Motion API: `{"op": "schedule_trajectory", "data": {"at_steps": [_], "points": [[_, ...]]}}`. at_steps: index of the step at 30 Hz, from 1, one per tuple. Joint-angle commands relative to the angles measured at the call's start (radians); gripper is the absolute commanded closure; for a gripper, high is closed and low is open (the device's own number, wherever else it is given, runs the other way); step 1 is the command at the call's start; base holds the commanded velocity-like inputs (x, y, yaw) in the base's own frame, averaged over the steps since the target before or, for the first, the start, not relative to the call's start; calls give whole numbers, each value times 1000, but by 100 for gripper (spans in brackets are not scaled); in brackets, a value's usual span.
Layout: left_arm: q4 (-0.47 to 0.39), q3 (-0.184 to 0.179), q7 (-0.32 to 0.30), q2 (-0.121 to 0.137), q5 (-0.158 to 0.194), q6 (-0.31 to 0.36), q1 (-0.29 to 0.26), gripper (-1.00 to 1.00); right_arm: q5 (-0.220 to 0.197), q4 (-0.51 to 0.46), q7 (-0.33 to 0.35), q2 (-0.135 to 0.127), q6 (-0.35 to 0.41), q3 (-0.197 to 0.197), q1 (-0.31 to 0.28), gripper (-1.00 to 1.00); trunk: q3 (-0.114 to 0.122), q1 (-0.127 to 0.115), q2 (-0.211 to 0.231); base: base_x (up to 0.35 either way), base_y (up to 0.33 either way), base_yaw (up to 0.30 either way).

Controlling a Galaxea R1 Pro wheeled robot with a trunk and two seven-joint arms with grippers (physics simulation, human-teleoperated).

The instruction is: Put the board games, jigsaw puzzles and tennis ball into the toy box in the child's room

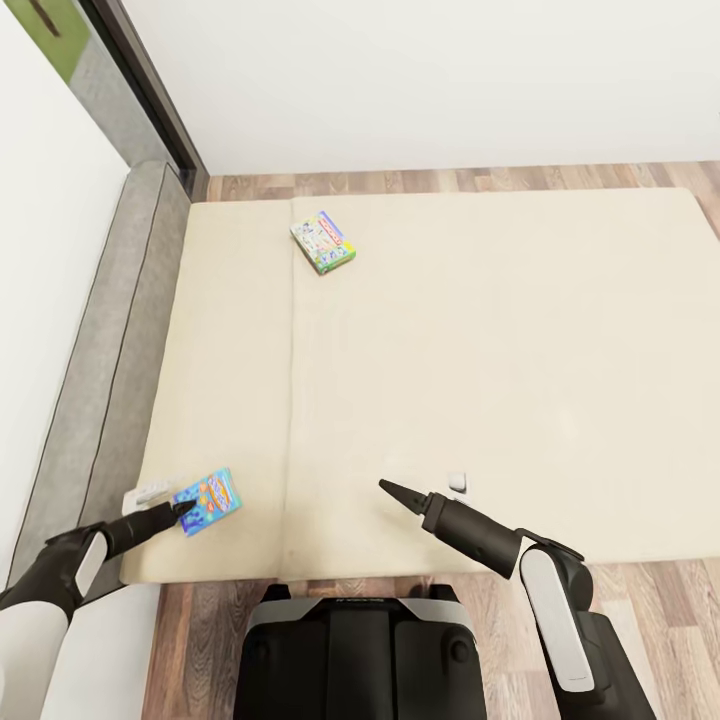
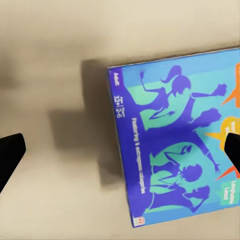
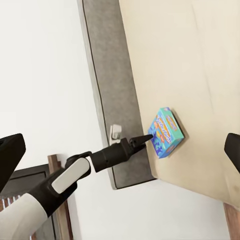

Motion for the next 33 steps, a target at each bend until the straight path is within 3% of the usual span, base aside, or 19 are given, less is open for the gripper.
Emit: {"op": "schedule_trajectory", "data": {"at_steps": [1,11,22,33], "points": [[3,7,-6,1,1,7,-1,-100,2,0,4,1,6,-2,0,-100,-2,0,-1,0,0,0],[12,9,-58,4,1,3,-1,-100,2,0,5,1,5,-2,0,-100,-10,0,-1,0,0,0],[12,9,-74,4,1,2,-1,-100,1,0,4,2,5,-1,-1,-100,-11,0,-1,0,0,0],[12,9,-158,6,0,1,-1,-100,1,0,4,2,5,-1,0,-100,-11,0,-1,0,0,0]]}}
